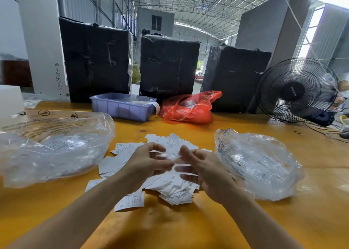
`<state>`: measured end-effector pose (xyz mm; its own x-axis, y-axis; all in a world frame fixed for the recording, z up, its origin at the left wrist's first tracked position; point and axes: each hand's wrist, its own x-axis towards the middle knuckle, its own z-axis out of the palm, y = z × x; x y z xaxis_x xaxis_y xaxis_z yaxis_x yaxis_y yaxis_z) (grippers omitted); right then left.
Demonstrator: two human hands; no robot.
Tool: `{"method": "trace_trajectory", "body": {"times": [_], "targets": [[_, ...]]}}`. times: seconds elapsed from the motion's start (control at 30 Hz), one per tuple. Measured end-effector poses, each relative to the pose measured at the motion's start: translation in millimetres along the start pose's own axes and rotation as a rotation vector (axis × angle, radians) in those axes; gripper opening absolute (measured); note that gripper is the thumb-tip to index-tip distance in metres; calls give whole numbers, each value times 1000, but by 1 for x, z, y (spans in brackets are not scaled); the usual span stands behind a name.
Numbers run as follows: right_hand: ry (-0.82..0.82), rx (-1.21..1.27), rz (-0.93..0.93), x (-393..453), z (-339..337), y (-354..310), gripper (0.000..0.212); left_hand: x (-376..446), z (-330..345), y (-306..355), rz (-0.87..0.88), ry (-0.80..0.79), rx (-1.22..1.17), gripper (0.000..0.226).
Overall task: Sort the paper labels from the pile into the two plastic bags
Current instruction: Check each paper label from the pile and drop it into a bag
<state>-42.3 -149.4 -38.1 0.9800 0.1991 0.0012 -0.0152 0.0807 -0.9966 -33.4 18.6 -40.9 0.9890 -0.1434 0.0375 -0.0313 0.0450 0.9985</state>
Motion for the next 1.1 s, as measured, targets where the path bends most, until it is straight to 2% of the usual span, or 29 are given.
{"method": "trace_trajectory", "body": {"times": [0.07,0.1,0.2,0.3,0.47,0.53,0.7,0.8,0.87,0.93,0.97,1.03,1.1], "targets": [[-64,25,59,-2,1,0,60,1,0,0,38,30,-29,39],[-92,36,74,-3,1,0,57,1,-1,0,50,42,-32,39],[-69,35,63,-4,0,0,22,1,-2,0,51,56,-49,39],[28,-44,-11,-1,-2,1,10,1,-1,-1,9,-11,-32,41],[14,-145,-140,-2,-3,2,23,-3,-3,1,-50,-190,52,50],[-36,-152,-156,-2,-3,2,25,-4,-3,3,-45,-230,83,42],[-65,-179,-150,-1,-2,6,32,-6,-4,5,-7,-213,139,30],[10,-179,-203,2,0,7,43,-4,-6,7,35,-79,164,28],[131,-482,-361,5,-3,12,41,1,-11,6,38,59,97,29],[160,-905,-534,6,-3,21,27,4,-19,4,34,169,31,26],[101,-1044,-578,7,-2,26,27,6,-22,3,33,210,7,23],[-85,-1185,-609,10,5,36,42,8,-27,2,30,274,-31,19],[-167,-1300,-596,14,12,43,51,10,-29,1,31,308,-48,18]]}}
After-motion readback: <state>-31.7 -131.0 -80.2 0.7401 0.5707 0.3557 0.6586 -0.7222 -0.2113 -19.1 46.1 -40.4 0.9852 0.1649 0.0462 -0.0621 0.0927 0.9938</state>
